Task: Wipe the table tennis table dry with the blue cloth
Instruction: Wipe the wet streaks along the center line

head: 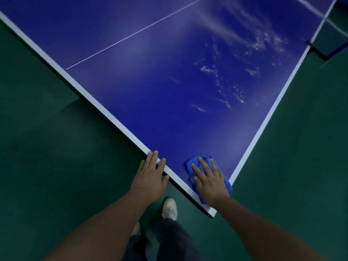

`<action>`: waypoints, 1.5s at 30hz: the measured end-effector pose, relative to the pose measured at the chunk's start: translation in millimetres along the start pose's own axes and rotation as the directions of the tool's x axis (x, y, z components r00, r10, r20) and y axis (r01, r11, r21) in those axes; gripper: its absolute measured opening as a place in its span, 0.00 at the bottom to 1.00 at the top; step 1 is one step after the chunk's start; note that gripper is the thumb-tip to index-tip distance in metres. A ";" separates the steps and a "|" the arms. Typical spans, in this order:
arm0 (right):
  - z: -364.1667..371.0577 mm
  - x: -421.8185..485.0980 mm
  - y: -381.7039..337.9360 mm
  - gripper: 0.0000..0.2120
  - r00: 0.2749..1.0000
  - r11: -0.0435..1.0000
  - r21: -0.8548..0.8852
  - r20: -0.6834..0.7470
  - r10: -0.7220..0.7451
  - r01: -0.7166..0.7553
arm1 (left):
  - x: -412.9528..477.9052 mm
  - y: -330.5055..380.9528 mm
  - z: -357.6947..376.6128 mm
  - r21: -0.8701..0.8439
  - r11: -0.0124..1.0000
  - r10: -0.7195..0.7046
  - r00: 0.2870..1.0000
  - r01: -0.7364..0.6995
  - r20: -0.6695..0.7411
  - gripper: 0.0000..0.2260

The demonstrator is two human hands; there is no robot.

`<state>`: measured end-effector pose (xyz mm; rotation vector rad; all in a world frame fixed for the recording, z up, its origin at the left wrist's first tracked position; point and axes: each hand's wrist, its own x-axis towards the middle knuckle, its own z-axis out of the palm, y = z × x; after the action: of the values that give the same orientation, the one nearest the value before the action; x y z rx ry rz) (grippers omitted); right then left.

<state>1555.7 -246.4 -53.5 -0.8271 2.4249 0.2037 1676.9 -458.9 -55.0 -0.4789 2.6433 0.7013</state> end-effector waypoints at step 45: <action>-10.5 43.5 129.1 0.26 0.725 0.671 -0.303 0.113 -0.680 0.677 | -34.0 223.0 86.4 -0.284 0.820 -0.536 0.840 0.496 -0.082 0.29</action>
<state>1444.9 -169.2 -73.7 -1.8276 1.9301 0.3075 1637.9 -223.0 -20.7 -1.3209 2.3835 0.8420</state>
